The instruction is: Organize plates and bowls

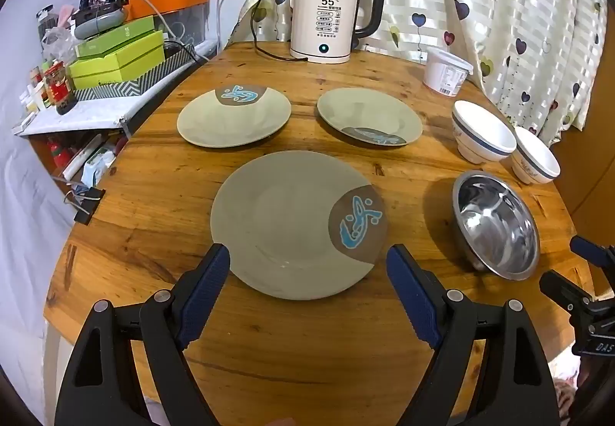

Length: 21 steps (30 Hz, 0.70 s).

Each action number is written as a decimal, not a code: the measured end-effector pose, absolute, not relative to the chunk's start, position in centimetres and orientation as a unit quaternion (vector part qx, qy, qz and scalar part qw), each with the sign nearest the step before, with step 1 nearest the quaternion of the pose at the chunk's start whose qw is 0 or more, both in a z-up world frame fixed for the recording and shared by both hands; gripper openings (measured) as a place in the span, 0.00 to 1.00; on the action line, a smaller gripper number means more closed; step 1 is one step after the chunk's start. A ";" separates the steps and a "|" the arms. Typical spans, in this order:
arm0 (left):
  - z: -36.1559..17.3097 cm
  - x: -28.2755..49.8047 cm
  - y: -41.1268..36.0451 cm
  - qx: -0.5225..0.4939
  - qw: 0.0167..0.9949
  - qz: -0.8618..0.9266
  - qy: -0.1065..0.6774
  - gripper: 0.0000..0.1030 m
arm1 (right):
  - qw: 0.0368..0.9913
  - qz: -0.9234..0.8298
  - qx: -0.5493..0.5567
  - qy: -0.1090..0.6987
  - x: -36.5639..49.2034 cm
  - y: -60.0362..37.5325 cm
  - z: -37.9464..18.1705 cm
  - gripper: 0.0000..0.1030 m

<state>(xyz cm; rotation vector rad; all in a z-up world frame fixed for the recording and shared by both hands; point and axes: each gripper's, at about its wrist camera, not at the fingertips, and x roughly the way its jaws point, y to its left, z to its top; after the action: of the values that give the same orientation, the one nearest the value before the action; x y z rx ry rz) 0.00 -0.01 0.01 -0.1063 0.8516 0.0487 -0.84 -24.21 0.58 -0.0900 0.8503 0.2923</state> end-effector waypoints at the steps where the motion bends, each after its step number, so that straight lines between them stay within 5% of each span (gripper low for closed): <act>1: 0.0 0.0 0.0 -0.055 0.910 0.022 0.411 0.82 | 0.899 0.141 -0.044 0.412 -0.8 -24.2 0.6 1.00; 21: 0.2 -0.3 -0.5 -0.025 0.905 0.030 0.423 0.82 | 0.899 0.155 -0.041 0.408 -0.8 -23.7 0.9 1.00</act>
<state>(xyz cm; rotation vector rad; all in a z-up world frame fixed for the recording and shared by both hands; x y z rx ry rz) -0.30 -0.51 0.23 -0.0508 0.8733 0.0616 -0.82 -23.68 0.88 -0.0857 0.8456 0.3205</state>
